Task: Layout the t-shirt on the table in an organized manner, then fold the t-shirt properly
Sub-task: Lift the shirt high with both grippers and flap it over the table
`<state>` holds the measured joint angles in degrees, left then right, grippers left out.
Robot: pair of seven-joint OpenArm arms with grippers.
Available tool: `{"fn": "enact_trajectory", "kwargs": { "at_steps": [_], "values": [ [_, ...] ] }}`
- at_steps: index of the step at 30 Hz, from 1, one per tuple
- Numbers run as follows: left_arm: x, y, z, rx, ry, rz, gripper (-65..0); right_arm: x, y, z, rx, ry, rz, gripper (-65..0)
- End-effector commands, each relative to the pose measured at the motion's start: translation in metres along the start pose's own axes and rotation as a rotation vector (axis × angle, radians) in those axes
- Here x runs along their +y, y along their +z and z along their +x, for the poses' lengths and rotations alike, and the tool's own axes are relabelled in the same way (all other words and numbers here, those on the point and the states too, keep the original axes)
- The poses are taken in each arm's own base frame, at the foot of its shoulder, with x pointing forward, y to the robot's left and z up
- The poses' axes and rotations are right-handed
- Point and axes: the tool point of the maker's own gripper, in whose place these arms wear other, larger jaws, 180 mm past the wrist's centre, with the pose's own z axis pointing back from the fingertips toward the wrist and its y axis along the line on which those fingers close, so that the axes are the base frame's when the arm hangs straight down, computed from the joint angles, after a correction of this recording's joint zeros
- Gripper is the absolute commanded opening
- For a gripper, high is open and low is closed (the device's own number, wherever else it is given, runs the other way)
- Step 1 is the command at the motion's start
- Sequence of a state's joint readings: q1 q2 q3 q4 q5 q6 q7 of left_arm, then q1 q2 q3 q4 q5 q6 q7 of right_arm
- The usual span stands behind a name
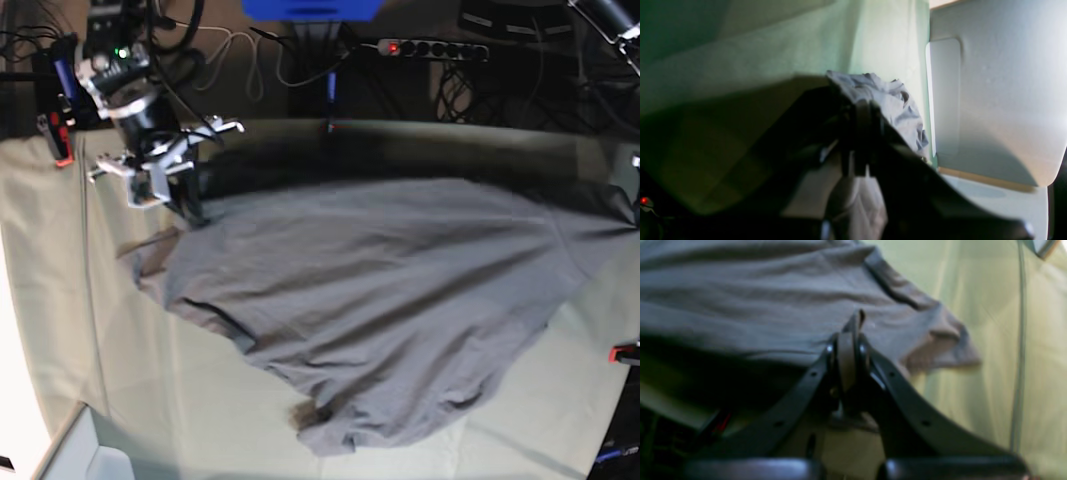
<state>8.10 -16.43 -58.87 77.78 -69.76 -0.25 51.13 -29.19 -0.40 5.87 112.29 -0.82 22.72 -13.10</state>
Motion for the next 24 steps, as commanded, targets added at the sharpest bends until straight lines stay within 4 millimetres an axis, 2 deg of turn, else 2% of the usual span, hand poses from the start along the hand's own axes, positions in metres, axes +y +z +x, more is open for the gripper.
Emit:
{"fn": "enact_trajectory", "kwargs": {
  "at_steps": [1,5,8,10,14,18,20,22,24],
  "values": [
    [-0.022,0.002,0.018,-0.038,-0.002,-0.062,-64.8,0.005,0.005,0.022,-0.08,0.003,0.025,-65.0],
    [-0.047,-0.01,0.027,-0.052,-0.004,-0.118,-64.9,-0.012,0.004,0.039,-0.126,0.007,-0.024,-65.0],
    [-0.071,-0.024,0.019,-0.026,-0.023,-0.165,-64.9,-0.031,-0.003,0.06,-0.18,0.028,-0.069,-65.0],
    [-0.094,-0.035,0.014,0.0,-0.059,-0.202,-64.9,-0.04,-0.009,0.079,-0.231,0.043,-0.09,-65.0],
    [-0.152,-0.062,-0.008,0.062,-0.135,-0.291,-64.9,-0.053,-0.017,0.112,-0.318,0.063,-0.118,-65.0],
    [-0.224,-0.083,-0.017,0.059,-0.263,-0.367,-64.9,-0.061,-0.023,0.146,-0.406,0.086,-0.133,-65.0],
    [-0.264,-0.093,-0.019,0.052,-0.321,-0.404,-64.9,-0.072,-0.024,0.168,-0.456,0.118,-0.154,-65.0],
    [-0.303,-0.109,-0.029,0.077,-0.339,-0.437,-64.9,-0.08,-0.028,0.194,-0.501,0.142,-0.169,-65.0],
    [-0.346,-0.126,-0.041,0.12,-0.332,-0.469,-64.9,-0.096,-0.034,0.225,-0.515,0.19,-0.2,-65.0]
  ]
}}
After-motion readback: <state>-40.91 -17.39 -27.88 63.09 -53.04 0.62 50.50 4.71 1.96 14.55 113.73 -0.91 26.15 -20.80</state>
